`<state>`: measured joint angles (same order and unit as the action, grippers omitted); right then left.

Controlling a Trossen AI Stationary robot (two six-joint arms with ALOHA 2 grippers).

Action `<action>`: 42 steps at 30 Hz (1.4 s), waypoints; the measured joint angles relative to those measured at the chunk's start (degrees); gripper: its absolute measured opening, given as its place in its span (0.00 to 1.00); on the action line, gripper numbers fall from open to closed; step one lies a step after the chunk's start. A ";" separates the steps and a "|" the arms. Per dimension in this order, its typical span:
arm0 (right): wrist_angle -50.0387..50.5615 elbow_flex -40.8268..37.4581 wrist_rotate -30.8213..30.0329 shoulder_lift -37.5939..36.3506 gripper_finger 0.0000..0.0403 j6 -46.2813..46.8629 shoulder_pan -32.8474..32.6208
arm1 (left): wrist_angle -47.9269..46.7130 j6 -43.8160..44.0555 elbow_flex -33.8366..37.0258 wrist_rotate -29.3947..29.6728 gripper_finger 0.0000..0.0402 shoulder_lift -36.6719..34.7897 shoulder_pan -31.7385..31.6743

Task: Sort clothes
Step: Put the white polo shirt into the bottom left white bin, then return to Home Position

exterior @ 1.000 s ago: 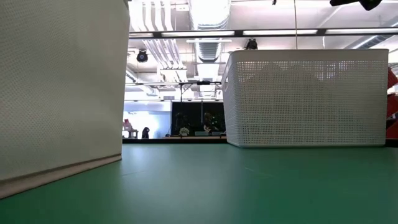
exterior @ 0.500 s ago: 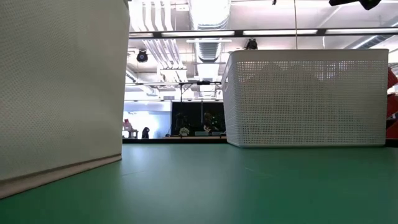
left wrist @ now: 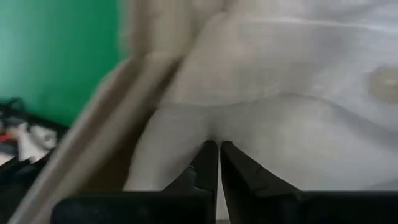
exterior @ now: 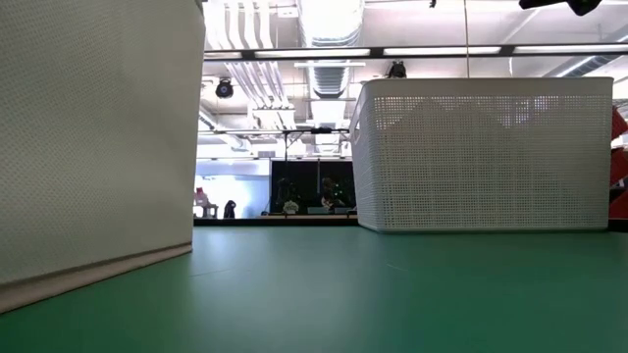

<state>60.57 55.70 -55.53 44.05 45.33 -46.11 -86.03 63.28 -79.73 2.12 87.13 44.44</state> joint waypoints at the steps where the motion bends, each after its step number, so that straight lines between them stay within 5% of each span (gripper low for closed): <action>1: 0.00 0.00 0.00 0.00 0.30 0.03 0.01 | 1.42 -0.08 0.44 -0.03 0.00 0.00 0.01; 9: -0.01 0.00 0.01 0.01 0.29 0.06 0.00 | 6.02 -0.10 1.52 -1.25 0.00 0.02 0.10; 15: -0.01 0.00 0.00 0.00 0.29 -0.12 0.02 | -0.04 2.99 -3.37 -1.07 0.00 0.04 0.12; 26: 0.00 0.00 0.00 0.01 0.31 -0.22 0.00 | -4.05 2.66 -13.38 7.71 0.00 0.02 0.34; 42: -1.25 0.00 -1.81 0.05 0.23 -5.37 0.02 | 12.52 -34.15 -15.99 46.13 0.00 0.02 0.32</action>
<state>59.31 55.70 -57.33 44.10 39.96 -46.09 -73.51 29.13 -95.72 48.25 87.15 44.75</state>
